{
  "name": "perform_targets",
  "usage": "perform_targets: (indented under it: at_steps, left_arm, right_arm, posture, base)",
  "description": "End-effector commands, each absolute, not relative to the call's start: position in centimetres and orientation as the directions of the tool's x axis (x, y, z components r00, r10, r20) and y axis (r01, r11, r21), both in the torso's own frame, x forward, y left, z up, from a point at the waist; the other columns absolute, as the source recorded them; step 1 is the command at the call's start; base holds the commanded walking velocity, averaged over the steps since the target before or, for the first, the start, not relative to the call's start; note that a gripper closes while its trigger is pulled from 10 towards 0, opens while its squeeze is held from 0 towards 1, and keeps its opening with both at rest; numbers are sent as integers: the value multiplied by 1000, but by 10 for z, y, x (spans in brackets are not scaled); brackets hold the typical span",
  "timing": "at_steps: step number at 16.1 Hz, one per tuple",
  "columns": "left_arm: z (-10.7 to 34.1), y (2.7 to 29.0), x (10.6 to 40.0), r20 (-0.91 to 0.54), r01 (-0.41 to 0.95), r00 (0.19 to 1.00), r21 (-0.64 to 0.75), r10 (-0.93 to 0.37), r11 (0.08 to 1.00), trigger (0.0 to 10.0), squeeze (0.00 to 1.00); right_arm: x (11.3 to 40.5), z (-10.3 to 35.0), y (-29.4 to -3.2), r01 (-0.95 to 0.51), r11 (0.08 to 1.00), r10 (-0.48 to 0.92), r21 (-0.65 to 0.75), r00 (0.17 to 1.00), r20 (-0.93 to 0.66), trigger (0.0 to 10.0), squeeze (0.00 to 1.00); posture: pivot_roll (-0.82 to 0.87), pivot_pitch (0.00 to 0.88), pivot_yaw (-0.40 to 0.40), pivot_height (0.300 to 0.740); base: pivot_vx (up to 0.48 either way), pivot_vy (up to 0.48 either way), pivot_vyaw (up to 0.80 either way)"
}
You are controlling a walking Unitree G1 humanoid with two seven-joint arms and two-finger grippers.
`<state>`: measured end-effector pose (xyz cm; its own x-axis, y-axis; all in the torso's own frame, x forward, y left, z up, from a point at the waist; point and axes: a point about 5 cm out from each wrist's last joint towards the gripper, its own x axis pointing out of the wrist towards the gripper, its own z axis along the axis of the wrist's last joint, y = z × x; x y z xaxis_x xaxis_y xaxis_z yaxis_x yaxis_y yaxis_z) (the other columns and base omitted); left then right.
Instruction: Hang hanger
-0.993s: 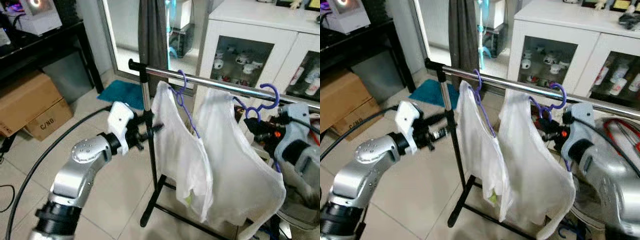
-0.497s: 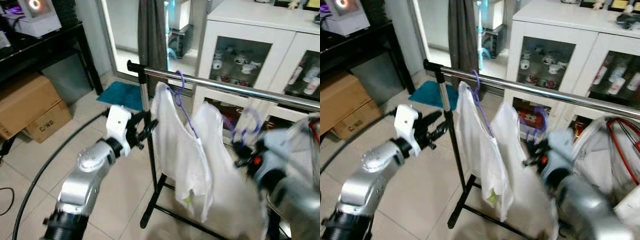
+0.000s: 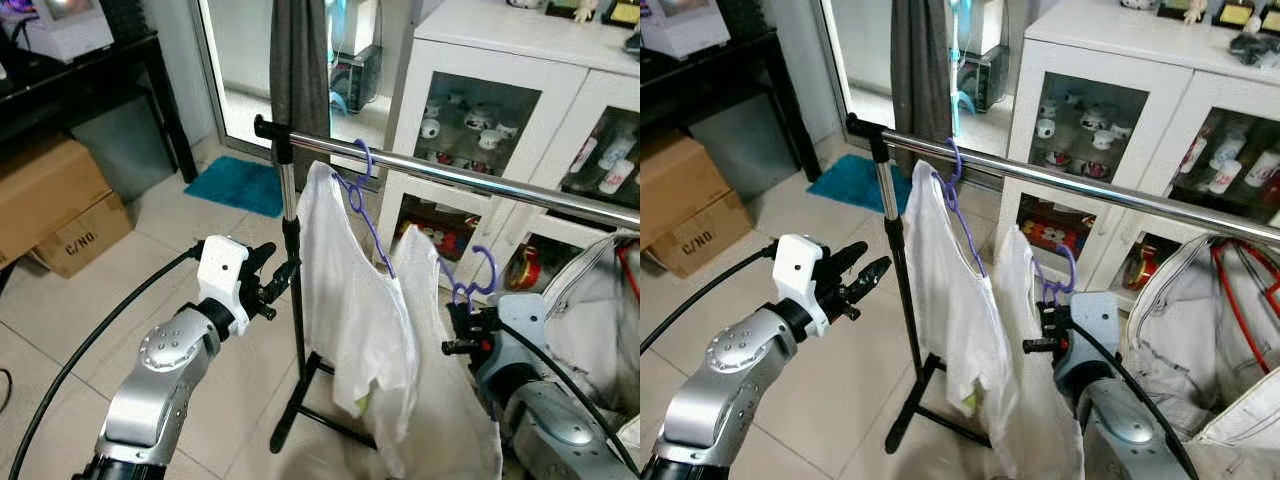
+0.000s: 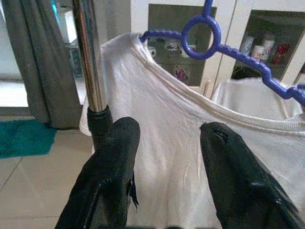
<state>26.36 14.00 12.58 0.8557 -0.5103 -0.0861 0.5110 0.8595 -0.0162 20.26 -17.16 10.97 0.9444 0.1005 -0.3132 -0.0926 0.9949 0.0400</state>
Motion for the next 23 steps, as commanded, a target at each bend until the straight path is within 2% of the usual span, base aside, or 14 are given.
perform_targets:
  at_steps: [1, 6, 13, 18, 23]
  left_arm:
    - [127, 140, 261, -84, 496, 864, -12, -496, 868, 10000, 0]
    - [123, 126, 252, -96, 509, 855, -32, -510, 860, 10000, 0]
    - [122, 143, 252, -127, 498, 857, -44, -500, 866, 10000, 0]
    - [133, 149, 266, -86, 462, 881, -66, -466, 884, 10000, 0]
    - [138, 150, 269, -85, 472, 875, -61, -476, 879, 10000, 0]
  right_arm:
    - [204, 111, -175, -81, 996, 86, 30, 953, -291, 0, 0]
    - [205, 111, -184, -98, 995, 96, 9, 954, -284, 0, 0]
    - [199, 114, -177, -111, 993, 115, 28, 950, -289, 0, 0]
    - [226, 122, -178, -218, 976, 207, -14, 943, -259, 0, 0]
    - [230, 121, -177, -209, 978, 196, -24, 945, -262, 0, 0]
  posture:
    - [-150, 0, -29, 740]
    - [-150, 0, -61, 740]
    - [-186, 0, -24, 740]
    - [-157, 0, -6, 740]
    - [-149, 0, 8, 740]
  base:
    - [0, 0, 0]
    - [-216, 0, -546]
    - [-294, 0, -643]
    - [-272, 0, -543]
    - [-248, 0, -336]
